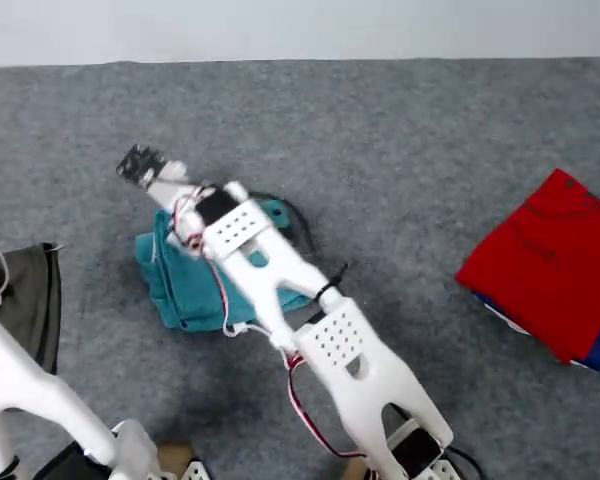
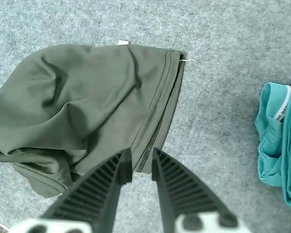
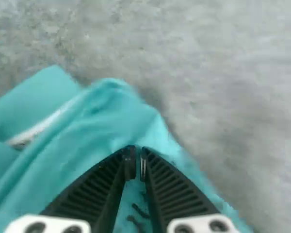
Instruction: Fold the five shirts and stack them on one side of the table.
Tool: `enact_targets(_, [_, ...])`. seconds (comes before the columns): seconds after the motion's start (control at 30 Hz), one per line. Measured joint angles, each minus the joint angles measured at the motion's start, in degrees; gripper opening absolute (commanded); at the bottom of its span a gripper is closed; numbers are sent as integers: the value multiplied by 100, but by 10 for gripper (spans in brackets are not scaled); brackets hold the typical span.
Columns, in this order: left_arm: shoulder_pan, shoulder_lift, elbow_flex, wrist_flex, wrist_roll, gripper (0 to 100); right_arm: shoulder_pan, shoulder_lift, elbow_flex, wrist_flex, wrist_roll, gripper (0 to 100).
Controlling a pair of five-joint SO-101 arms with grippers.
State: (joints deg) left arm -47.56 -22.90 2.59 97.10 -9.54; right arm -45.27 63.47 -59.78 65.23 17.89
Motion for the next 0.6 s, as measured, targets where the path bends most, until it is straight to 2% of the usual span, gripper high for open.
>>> enact_targets(0.2, [0,0,0,0,0,76,-246,79,-695,352,0,32])
enact_targets(0.47, [0,0,0,0,0,76,-185,79,-2163,1934,0,32])
enact_targets(0.6, [0,0,0,0,0,76,-149,185,-2400,1758,0,35])
